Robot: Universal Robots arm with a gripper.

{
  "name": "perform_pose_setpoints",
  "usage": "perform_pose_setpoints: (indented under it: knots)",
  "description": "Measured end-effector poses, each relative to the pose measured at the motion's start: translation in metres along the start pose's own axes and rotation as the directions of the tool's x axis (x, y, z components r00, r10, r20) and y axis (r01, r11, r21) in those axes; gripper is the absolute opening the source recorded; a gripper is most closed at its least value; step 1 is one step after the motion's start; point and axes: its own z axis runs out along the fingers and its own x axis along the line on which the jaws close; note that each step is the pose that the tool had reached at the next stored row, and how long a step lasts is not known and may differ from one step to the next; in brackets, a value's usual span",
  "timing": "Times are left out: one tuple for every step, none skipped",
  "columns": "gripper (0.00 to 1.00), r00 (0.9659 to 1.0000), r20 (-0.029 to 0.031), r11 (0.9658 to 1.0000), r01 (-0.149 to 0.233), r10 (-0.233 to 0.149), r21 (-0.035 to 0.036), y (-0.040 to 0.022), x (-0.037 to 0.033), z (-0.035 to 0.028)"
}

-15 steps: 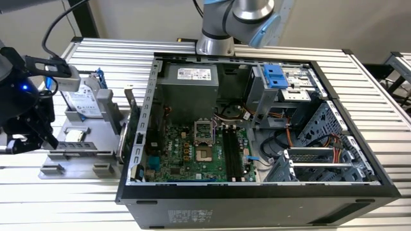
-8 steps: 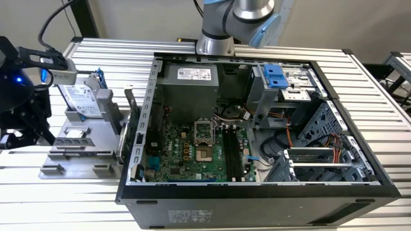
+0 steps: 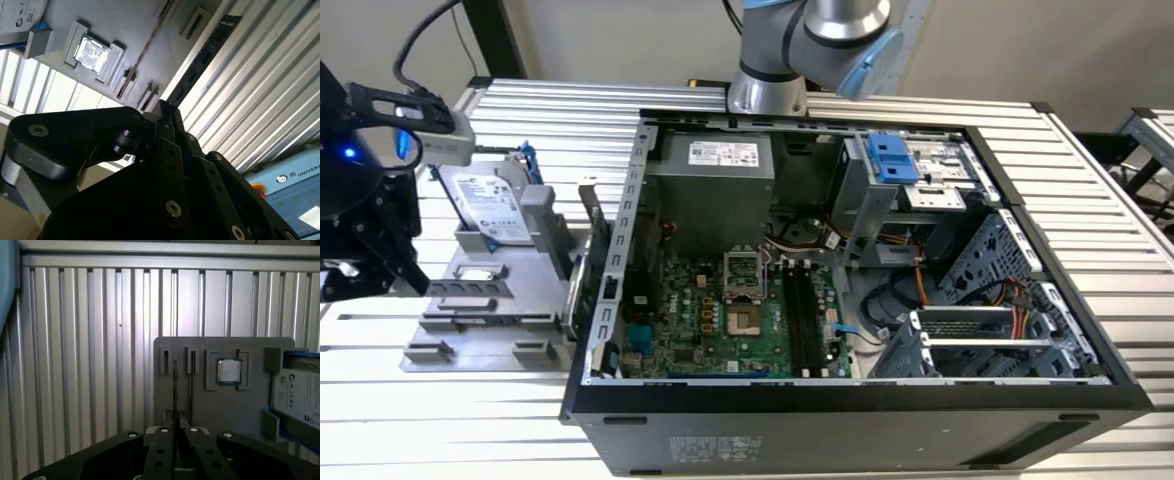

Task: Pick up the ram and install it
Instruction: 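Pick up the ram and move it above insertion slot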

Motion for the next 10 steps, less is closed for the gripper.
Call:
perform_pose_setpoints:
  knots:
    - [0.00,1.0000,0.0000,1.0000,0.000,0.000,0.0000,-0.0001,0.0000,-0.0015]
    - [0.00,1.0000,-0.0001,1.0000,0.000,0.000,-0.0001,-0.0001,0.0000,-0.0030]
    - [0.00,1.0000,0.0000,1.0000,0.000,0.000,-0.0001,-0.0001,-0.0001,-0.0043]
    - [0.00,1.0000,0.0000,1.0000,0.000,0.000,0.0000,0.0000,-0.0001,-0.0058]
    - [0.00,1.0000,0.0000,1.0000,0.000,0.000,0.0000,0.0001,-0.0002,-0.0073]
    - [0.00,1.0000,0.0000,1.0000,0.000,0.000,0.0000,0.0002,-0.0003,-0.0088]
    - [0.00,1.0000,0.0000,1.0000,0.000,0.000,0.0000,0.0002,-0.0004,-0.0104]
    - [0.00,1.0000,0.0000,1.0000,0.000,0.000,0.0000,0.0002,-0.0004,-0.0119]
    - [0.00,1.0000,0.0000,1.0000,0.000,0.000,0.0000,0.0002,-0.0005,-0.0134]
    - [0.00,1.0000,0.0000,1.0000,0.000,0.000,0.0000,0.0002,-0.0005,-0.0150]
